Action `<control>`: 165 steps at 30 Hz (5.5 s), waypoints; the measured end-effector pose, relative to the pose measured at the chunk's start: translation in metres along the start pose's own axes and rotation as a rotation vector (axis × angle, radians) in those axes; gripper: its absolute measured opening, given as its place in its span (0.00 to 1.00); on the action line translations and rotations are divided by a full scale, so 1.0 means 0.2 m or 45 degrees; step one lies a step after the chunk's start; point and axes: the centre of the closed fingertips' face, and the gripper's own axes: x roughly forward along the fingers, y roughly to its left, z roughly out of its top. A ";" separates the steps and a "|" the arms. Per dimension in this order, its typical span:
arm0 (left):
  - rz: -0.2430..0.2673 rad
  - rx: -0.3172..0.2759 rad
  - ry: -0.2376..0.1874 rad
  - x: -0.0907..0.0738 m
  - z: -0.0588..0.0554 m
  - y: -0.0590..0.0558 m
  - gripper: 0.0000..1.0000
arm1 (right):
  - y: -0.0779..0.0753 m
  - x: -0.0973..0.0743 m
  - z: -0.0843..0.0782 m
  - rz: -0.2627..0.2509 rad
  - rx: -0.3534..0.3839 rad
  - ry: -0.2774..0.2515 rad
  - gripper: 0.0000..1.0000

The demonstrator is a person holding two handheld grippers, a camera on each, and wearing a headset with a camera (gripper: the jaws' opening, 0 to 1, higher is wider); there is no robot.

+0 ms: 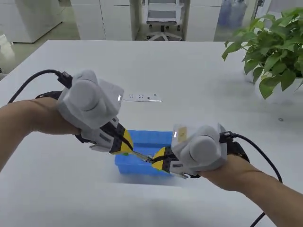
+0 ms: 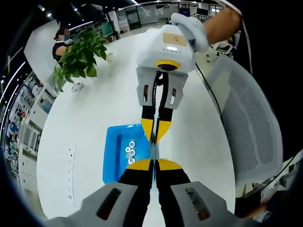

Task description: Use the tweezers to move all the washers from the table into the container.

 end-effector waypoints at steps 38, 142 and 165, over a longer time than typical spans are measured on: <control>-0.016 -0.135 0.011 0.33 -0.27 -0.21 0.06 | 0.24 0.14 -0.22 0.144 -0.015 0.189 0.03; 0.261 -0.427 -0.280 0.03 -0.26 -0.11 0.85 | 0.01 -0.33 -0.39 -0.230 0.484 -0.078 0.90; 0.168 -0.427 -0.235 0.04 -0.30 -0.17 0.99 | 0.08 -0.34 -0.44 -0.153 0.485 -0.037 1.00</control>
